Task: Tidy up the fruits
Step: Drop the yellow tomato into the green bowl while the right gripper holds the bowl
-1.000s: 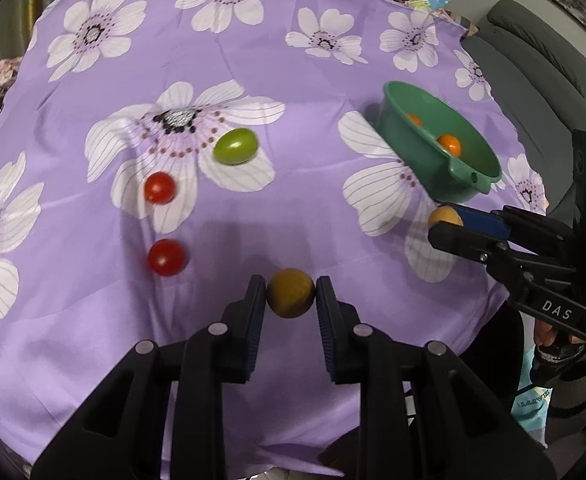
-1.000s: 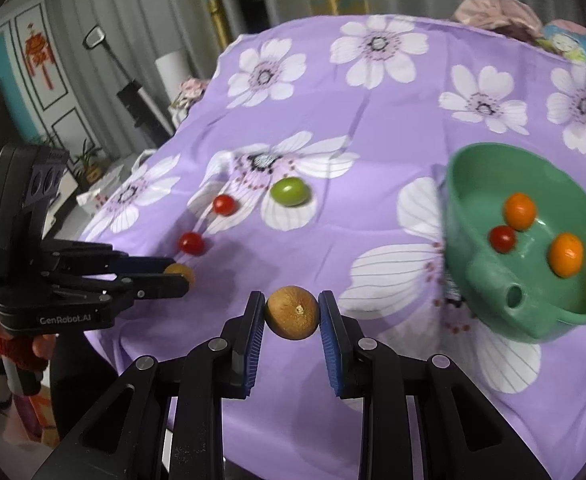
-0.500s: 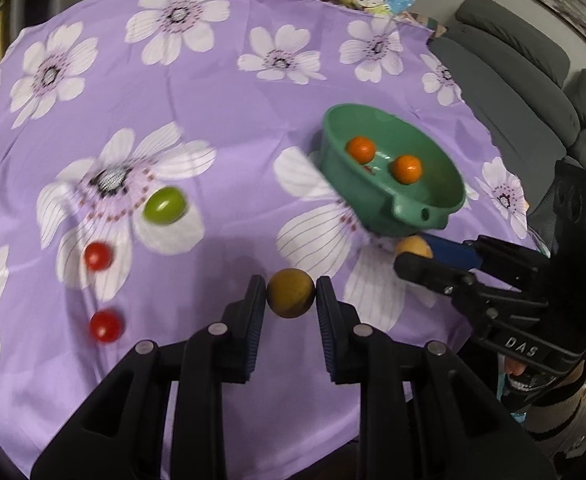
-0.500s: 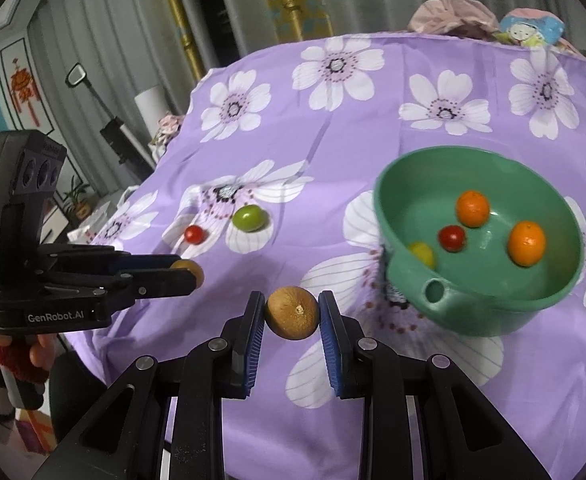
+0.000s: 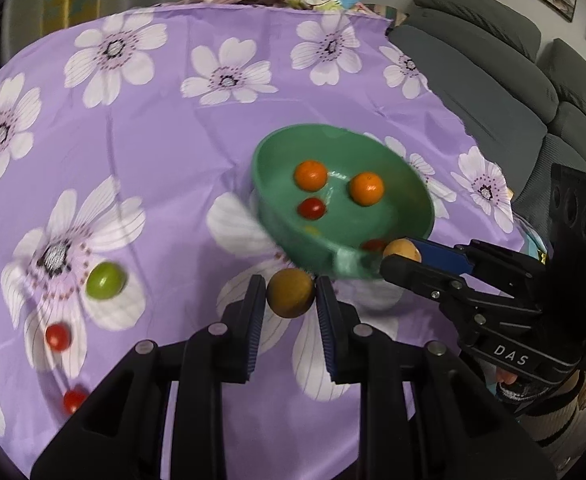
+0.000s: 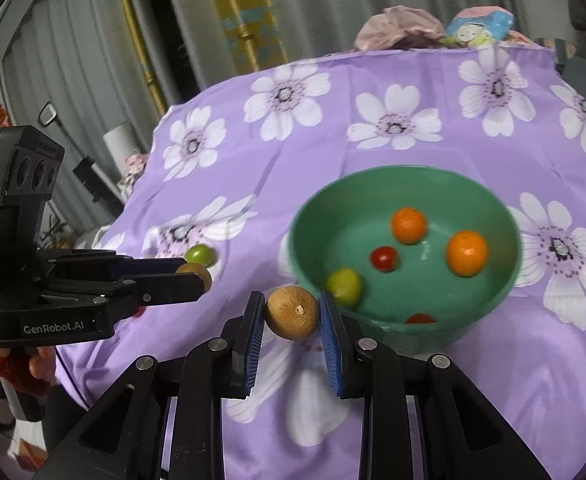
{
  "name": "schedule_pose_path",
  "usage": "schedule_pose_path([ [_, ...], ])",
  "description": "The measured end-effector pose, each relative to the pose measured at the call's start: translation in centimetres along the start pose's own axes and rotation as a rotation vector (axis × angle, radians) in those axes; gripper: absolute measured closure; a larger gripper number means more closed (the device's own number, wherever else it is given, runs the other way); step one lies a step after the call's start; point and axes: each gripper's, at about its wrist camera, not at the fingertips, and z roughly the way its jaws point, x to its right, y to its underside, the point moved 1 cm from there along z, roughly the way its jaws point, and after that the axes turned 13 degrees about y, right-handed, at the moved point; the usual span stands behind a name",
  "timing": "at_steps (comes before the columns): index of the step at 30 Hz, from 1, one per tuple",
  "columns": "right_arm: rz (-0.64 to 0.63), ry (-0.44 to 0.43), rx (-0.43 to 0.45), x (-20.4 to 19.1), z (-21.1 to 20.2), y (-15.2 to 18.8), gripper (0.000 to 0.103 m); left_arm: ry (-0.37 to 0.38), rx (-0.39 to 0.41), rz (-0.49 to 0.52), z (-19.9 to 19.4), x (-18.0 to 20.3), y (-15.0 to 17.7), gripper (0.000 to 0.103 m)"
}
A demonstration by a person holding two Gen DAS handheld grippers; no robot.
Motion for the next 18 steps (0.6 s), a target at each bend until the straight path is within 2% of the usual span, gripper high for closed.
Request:
schedule_pose_path([
  [12, 0.053, 0.056, 0.025, 2.8, 0.8, -1.3, 0.074, 0.027, -0.010, 0.094, 3.3, 2.0, -3.7, 0.078],
  [18, 0.062, 0.106, 0.035, 3.8, 1.4, -1.6, 0.074, 0.019, -0.013, 0.087, 5.1, 1.7, -4.8, 0.078],
])
